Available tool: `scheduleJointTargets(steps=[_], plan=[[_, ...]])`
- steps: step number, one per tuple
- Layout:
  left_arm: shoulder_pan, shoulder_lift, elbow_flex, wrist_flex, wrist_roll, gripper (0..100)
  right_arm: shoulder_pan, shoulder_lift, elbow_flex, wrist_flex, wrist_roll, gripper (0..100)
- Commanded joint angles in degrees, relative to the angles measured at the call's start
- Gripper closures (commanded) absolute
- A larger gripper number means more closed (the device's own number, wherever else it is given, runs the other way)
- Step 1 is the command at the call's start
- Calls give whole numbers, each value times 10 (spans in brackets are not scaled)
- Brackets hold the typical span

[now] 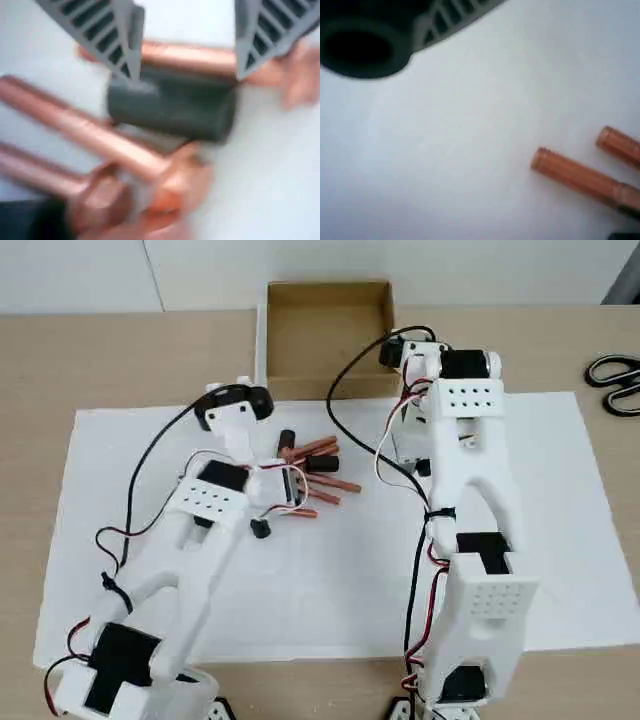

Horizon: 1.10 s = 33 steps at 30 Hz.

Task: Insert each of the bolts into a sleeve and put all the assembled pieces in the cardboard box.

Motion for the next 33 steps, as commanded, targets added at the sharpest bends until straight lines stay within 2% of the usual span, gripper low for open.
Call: scheduleJointTargets(steps=[1,9,13,20,26,30,33], plan=[[-10,-2,-7,38,4,874,2,-45,-27,8,5,899],[-44,-2,-5,65,-13,877,2,-45,-27,8,5,899],[-38,-2,-7,63,-10,877,1,-45,-27,8,4,899],[-23,-1,-28,62,93,877,1,-45,-27,8,4,899],[-19,-2,-32,63,108,876,1,-45,-27,8,4,899],[-18,3,-32,56,183,874,1,-45,-27,7,5,898],[-21,4,-29,35,213,874,1,-45,-27,7,5,898]])
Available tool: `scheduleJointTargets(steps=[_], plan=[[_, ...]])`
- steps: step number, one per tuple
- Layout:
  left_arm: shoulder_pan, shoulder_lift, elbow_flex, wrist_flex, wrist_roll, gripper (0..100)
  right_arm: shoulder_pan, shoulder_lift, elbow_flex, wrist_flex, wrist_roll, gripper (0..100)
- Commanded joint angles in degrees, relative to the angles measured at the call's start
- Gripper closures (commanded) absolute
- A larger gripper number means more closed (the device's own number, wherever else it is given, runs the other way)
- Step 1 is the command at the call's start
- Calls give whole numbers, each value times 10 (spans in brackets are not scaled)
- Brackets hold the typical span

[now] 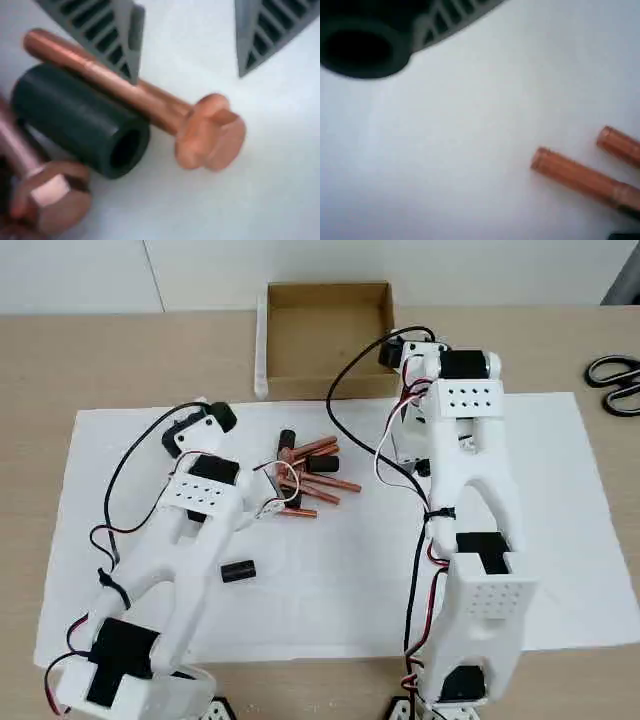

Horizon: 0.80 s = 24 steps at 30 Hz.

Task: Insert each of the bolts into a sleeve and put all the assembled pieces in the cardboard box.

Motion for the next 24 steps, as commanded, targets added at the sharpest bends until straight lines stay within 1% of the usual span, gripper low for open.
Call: scheduleJointTargets(steps=[1,4,12,14,18,23,24], plan=[[2,-4,-19,-24,47,874,2,-45,-27,7,5,898],[5,-4,-14,-45,85,874,2,-45,-27,7,5,898],[4,-4,51,-123,93,874,2,-45,-27,7,6,898],[2,-5,57,-127,95,874,2,-45,-27,7,6,898],[0,-8,73,-126,144,874,6,-45,-27,7,6,898],[-2,-9,75,-122,143,874,6,-45,-27,7,6,898],[-11,-9,75,-122,144,874,6,-45,-27,7,6,898]])
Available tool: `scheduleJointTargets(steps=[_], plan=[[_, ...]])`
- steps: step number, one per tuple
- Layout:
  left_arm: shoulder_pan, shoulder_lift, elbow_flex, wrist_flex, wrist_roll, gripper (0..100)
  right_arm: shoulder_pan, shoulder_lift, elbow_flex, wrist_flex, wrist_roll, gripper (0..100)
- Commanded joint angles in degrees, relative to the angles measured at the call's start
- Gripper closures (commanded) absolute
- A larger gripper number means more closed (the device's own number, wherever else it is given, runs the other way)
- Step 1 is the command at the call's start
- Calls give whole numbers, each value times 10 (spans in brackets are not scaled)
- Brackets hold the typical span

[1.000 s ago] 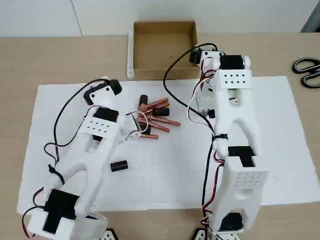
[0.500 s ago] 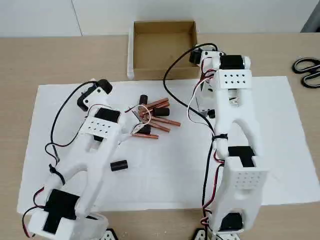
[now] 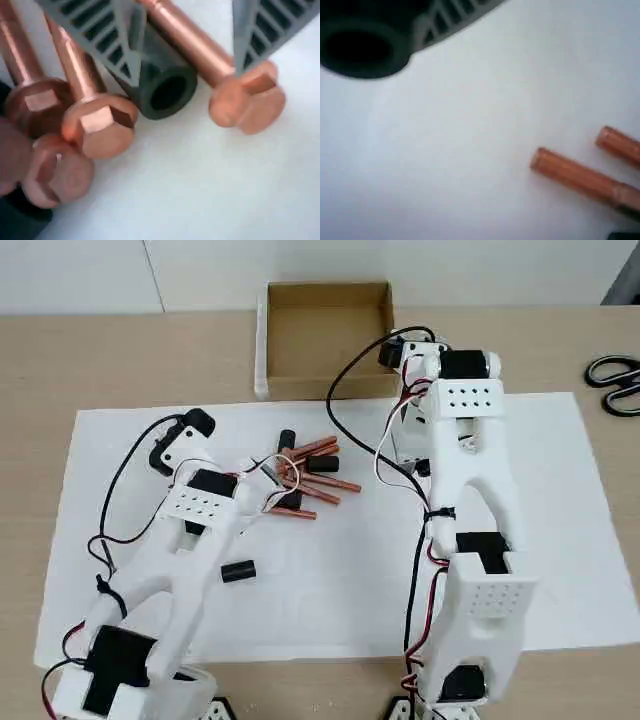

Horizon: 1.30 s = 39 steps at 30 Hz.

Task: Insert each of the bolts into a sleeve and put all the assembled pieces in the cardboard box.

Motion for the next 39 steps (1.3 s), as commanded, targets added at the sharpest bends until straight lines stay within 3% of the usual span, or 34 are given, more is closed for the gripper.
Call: scheduleJointTargets(steps=[1,7,13,26,39], plan=[[-22,0,7,-2,4,874,6,-45,-27,7,6,898],[-66,0,6,6,4,874,4,-45,-27,7,5,898],[-59,0,-35,65,5,874,2,-45,-28,7,5,898],[-10,1,-39,83,-9,874,3,-45,-28,7,4,898],[-11,5,-36,81,-11,883,5,-45,-28,7,4,898]])
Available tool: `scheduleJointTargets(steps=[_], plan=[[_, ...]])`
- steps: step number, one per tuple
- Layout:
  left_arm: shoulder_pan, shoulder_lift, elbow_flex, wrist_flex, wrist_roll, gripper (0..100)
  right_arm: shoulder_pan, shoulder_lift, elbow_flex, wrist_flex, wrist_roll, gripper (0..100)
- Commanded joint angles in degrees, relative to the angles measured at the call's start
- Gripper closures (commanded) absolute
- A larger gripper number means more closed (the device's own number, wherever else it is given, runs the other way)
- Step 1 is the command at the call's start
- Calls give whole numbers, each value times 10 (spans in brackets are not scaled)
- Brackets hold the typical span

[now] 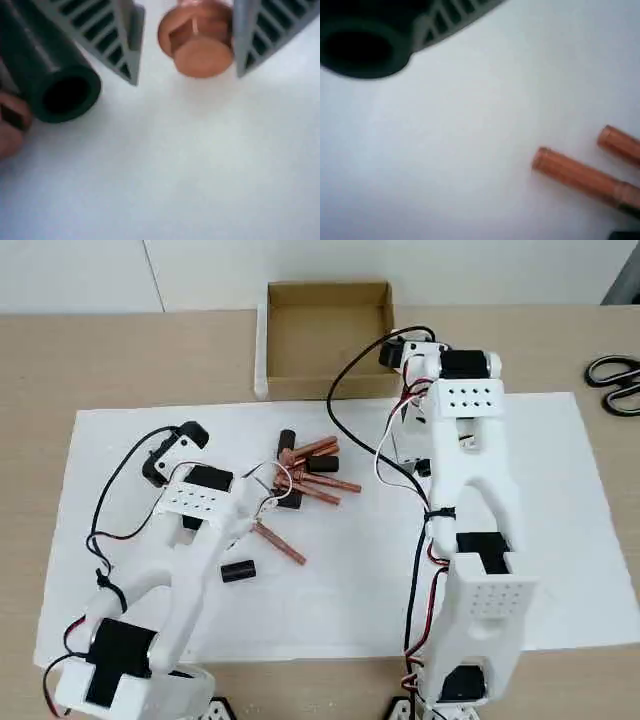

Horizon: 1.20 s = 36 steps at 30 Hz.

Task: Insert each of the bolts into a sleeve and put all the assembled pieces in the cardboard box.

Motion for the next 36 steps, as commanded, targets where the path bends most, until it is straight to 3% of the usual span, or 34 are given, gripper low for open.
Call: scheduleJointTargets(steps=[1,8,20,30,36], plan=[[6,-4,-22,2,-5,896,5,-45,-28,7,4,898],[5,-4,-22,-6,-5,987,5,-45,-28,7,4,898],[4,-8,-33,-50,-46,989,5,-45,-28,7,4,898],[-46,-4,-178,50,-277,988,6,-45,-28,7,4,898],[-105,-3,-183,69,-376,988,2,-49,-28,7,3,898]])
